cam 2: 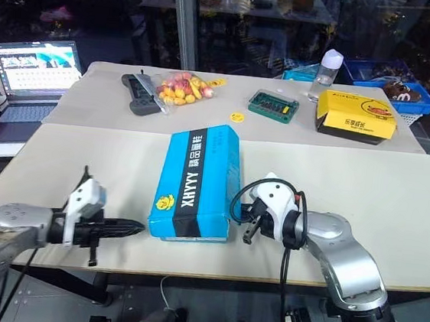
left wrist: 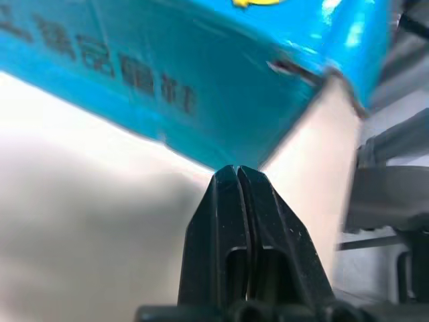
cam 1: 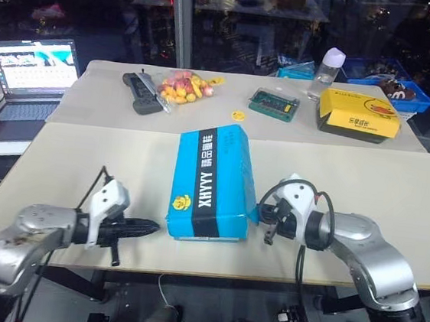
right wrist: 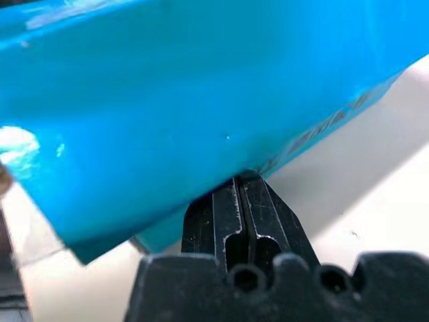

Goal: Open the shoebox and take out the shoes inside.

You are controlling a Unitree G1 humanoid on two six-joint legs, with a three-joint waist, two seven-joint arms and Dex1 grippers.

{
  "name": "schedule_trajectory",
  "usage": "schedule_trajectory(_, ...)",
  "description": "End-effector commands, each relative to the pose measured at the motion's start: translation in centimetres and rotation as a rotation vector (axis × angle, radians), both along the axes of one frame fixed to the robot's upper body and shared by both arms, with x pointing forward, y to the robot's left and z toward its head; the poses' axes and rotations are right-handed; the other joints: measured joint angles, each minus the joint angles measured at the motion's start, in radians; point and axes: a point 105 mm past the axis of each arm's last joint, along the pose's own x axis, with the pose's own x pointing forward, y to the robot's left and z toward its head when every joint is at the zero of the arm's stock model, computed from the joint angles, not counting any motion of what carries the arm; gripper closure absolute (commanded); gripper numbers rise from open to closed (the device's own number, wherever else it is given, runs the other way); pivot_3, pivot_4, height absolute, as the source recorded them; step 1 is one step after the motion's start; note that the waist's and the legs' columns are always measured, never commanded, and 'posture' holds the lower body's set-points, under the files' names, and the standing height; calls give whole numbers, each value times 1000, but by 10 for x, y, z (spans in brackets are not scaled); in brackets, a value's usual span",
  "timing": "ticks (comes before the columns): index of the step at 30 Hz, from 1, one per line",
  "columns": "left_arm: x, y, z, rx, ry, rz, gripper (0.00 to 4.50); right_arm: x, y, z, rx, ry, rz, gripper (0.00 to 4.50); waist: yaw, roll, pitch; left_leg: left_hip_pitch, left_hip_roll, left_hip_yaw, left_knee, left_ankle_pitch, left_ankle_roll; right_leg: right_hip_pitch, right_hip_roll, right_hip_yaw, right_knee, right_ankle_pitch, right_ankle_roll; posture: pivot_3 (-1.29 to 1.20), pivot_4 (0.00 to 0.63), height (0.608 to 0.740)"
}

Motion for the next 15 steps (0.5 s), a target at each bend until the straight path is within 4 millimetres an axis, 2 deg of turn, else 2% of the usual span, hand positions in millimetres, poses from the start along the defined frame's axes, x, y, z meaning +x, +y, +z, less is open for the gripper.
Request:
schedule_trajectory(1,-12,3,26,-49,-26,-24,4450,0,-3,11,4,-49,23,4500,0,0,0,0,0,0,0,0,0,0,0,0,0,0,0,0,150,740)
schedule_trajectory(4,-38,-4,45,-132,31,-77,4450,6,0,18,9,-64,43,4500,-2,-1,0,1,0,0,0,0,0,0,-1,0,0,0,0,0,150,740)
schedule_trajectory(7,-54,-8,49,-133,66,-86,4450,12,3,24,12,-79,66,4500,-6,-1,0,1,0,0,0,0,0,0,-1,0,0,0,0,0,150,740)
schedule_trajectory(11,-61,-13,52,-136,68,-77,4450,17,6,33,-13,-103,117,4500,-1,-1,0,3,1,0,-2,0,0,1,-1,0,0,-1,-1,0,150,740)
schedule_trajectory(15,-62,-20,56,-148,57,-86,4450,19,15,54,-69,-155,243,4500,0,-1,1,3,1,0,-1,0,0,1,-1,0,-1,0,-1,0,150,740)
